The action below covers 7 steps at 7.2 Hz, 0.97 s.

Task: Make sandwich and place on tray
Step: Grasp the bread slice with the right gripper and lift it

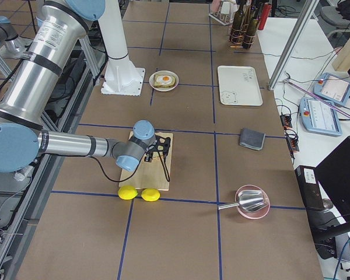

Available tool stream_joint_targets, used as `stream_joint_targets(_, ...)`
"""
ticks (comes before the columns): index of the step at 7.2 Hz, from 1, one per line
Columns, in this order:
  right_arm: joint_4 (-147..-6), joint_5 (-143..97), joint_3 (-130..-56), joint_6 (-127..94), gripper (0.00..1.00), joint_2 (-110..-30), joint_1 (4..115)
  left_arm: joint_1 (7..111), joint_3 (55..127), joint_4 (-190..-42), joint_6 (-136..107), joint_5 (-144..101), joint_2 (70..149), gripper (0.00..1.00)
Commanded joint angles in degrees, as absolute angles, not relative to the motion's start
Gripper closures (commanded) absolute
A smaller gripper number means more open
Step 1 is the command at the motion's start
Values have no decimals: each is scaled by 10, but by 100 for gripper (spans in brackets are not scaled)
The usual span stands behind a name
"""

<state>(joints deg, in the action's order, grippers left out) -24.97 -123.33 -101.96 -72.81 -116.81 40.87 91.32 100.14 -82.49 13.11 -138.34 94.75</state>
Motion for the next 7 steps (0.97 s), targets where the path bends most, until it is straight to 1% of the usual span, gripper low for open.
stream_joint_targets(1,-250,-1232,-1013,-729,37,-1170,409,913,1001,-824,131,-1384,947,0)
stream_joint_targets(2,-250,-1232,-1009,-729,38,-1170,408,913,1001,-825,131,-1383,947,0)
stream_joint_targets(3,-250,-1232,-1006,-729,42,-1170,407,913,1002,-824,131,-1384,947,0)
stream_joint_targets(4,-250,-1232,-1005,-729,51,-1170,407,913,1002,-824,131,-1383,947,0)
stream_joint_targets(5,-250,-1233,-1005,-729,74,-1170,407,913,1002,-824,131,-1384,947,0)
stream_joint_targets(6,-250,-1234,-1005,-729,88,-1170,407,913,1002,-824,131,-1384,947,0)
stream_joint_targets(7,-250,-1234,-1005,-729,100,-1170,408,913,1002,-825,131,-1384,947,0)
